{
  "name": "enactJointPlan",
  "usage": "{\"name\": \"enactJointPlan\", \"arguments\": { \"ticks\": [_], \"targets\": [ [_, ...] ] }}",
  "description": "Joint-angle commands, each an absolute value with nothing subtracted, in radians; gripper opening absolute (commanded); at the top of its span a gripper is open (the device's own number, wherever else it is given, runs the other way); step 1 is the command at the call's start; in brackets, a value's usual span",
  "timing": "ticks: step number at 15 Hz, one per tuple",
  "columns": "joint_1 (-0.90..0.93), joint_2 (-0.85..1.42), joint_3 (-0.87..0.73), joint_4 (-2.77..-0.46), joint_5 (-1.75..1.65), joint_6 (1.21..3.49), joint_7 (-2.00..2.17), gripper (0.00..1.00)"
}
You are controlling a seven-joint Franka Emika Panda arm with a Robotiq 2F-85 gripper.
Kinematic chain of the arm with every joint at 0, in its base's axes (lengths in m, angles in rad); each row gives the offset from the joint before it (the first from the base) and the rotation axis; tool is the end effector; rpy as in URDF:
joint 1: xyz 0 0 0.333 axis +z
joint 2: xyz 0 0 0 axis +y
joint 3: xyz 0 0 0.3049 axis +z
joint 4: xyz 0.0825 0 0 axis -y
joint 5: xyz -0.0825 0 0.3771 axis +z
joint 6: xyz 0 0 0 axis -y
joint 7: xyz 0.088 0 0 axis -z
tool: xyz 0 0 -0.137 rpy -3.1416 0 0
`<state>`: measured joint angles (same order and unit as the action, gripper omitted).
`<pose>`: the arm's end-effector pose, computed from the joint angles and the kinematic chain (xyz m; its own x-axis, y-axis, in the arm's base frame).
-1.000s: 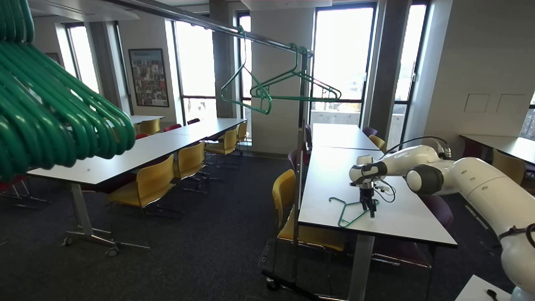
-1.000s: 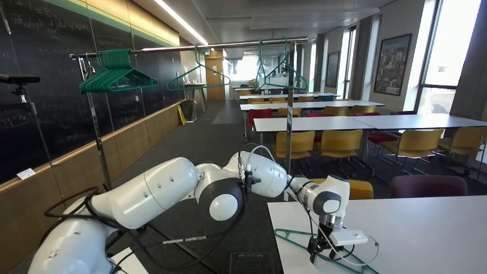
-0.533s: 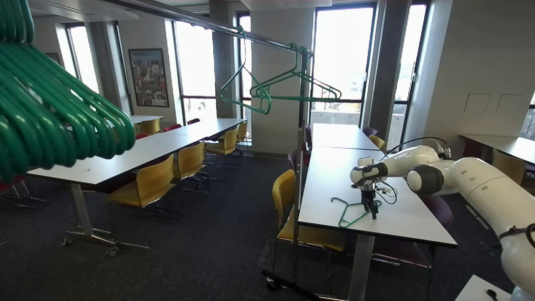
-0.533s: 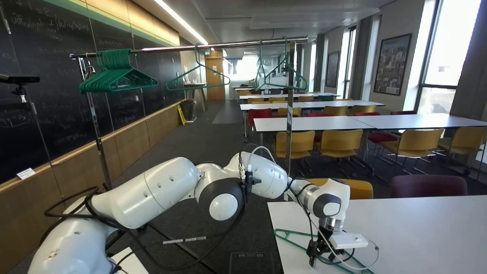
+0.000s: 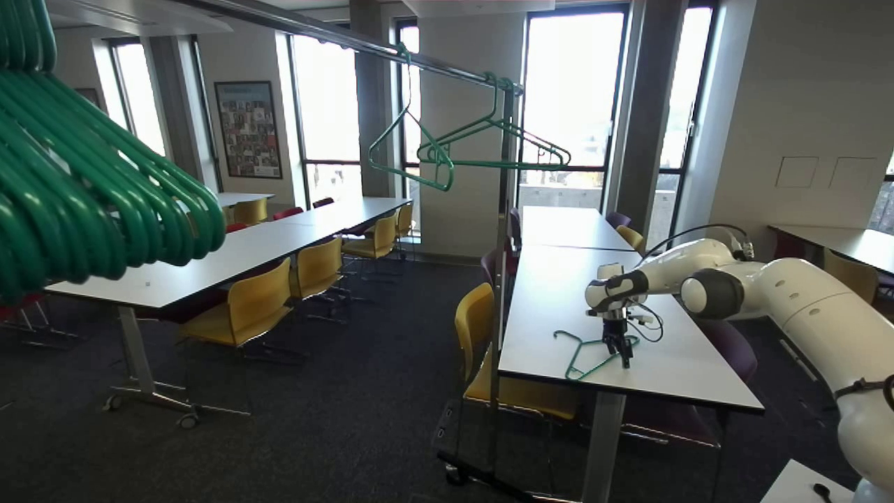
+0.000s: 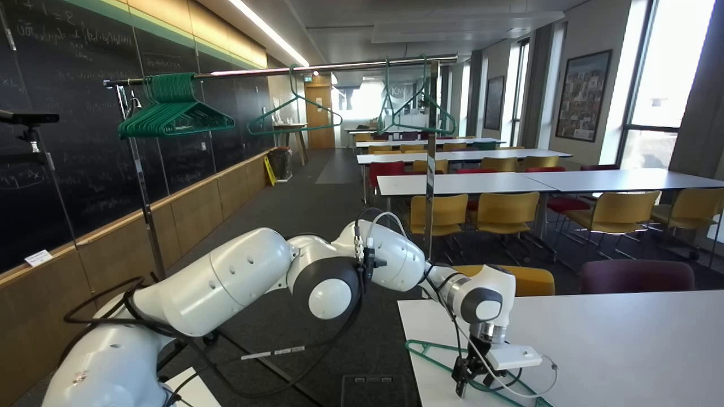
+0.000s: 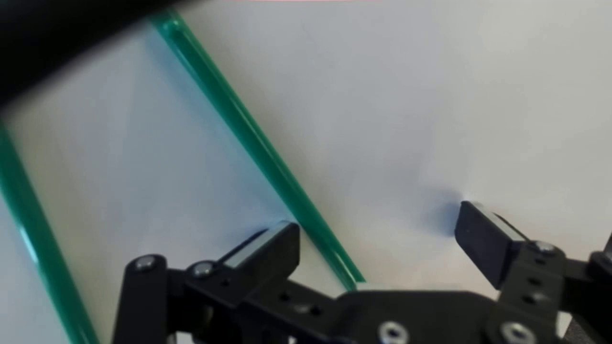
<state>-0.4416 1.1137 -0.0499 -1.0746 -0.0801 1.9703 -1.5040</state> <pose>0.6375 -0.3391 0.0908 0.4606 0.8789 -0.1241 0.8534 -0.4769 -0.2102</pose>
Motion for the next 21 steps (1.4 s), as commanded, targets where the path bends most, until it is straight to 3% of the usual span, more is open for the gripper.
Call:
{"name": "enactJointPlan", "arguments": {
  "ticks": [1, 10, 21],
  "targets": [
    [-0.438, 0.97, -0.057, -1.31, -0.1, 2.115, -1.513, 1.0],
    [-0.435, 0.808, -0.082, -1.589, -0.096, 2.265, -1.506, 1.0],
    [-0.429, 0.726, -0.086, -1.71, -0.088, 2.249, -1.502, 1.0]
  ]
}}
